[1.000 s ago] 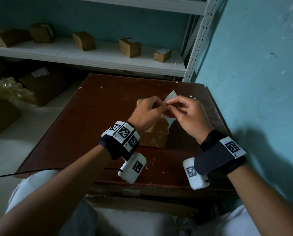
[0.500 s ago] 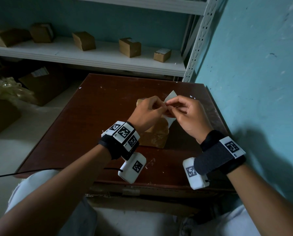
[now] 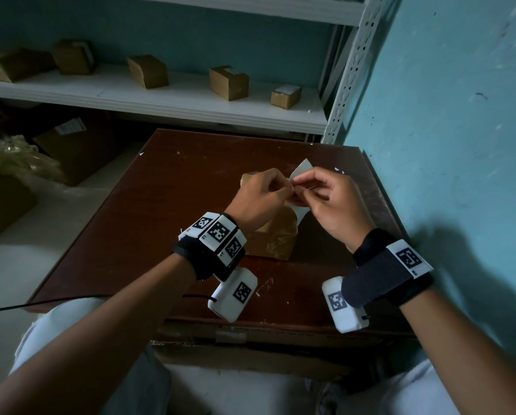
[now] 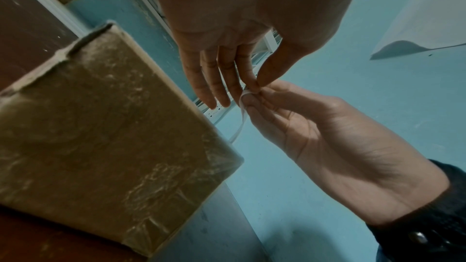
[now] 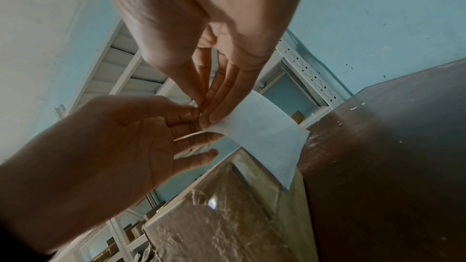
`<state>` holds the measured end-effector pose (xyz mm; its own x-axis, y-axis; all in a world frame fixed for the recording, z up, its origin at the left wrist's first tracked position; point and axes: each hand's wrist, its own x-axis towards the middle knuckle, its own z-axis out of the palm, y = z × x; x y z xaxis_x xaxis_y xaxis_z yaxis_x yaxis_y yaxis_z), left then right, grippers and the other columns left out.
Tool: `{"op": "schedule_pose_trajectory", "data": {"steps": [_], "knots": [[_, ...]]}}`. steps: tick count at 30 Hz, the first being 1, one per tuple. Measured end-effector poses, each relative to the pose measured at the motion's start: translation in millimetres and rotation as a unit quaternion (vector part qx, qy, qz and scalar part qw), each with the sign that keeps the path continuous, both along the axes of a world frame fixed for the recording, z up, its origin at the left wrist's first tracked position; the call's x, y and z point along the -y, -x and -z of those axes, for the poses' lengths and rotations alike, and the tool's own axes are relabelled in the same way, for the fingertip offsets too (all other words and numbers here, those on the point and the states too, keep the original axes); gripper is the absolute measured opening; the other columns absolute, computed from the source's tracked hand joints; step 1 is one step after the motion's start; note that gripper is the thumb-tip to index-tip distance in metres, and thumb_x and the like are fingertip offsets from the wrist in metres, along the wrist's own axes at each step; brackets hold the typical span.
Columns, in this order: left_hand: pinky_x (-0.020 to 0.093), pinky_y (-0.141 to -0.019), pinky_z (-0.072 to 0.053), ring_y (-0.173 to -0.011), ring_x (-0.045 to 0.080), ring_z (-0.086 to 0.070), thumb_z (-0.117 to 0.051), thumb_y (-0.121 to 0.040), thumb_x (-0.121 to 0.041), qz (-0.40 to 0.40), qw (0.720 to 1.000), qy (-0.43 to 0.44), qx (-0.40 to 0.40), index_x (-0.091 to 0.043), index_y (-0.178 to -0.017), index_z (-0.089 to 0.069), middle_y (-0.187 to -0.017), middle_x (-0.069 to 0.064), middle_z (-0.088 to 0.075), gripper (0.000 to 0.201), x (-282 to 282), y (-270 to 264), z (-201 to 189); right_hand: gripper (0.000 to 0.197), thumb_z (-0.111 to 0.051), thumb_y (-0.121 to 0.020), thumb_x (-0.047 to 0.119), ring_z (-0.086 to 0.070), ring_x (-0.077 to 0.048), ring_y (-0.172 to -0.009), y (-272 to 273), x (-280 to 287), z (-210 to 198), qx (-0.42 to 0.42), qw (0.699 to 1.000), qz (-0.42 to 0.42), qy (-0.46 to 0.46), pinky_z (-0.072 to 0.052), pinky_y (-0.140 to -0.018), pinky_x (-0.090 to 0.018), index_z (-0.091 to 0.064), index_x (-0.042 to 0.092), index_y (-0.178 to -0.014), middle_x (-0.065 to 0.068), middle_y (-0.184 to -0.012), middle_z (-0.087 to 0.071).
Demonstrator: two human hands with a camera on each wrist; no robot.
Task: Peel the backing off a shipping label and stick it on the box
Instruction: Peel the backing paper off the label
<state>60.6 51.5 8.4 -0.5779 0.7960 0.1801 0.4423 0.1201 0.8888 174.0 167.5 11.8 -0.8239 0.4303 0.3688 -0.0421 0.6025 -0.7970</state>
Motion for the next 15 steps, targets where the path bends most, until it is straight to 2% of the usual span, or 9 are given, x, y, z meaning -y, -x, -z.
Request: {"op": "schedule_pose_trajectory", "data": {"steps": [15], "knots": [[0.037,-0.082,-0.054,-0.093,0.021,-0.062,-0.052,-0.095,-0.017,-0.003,1.0,0.004,0.001,-0.013,-0.093,-0.059,-0.101,0.009,-0.064,0.008,0.8,-0.9,-1.6,0.016,-0.058,-0.092,0.002,-0.07,-0.014,-0.093,0.6,0.4,0.8,-0.001,1.0,0.004,0.006,-0.06,-0.083,-0.038,-0.068,0.009,-0.101,-0.004,-0.1,-0.071]]}}
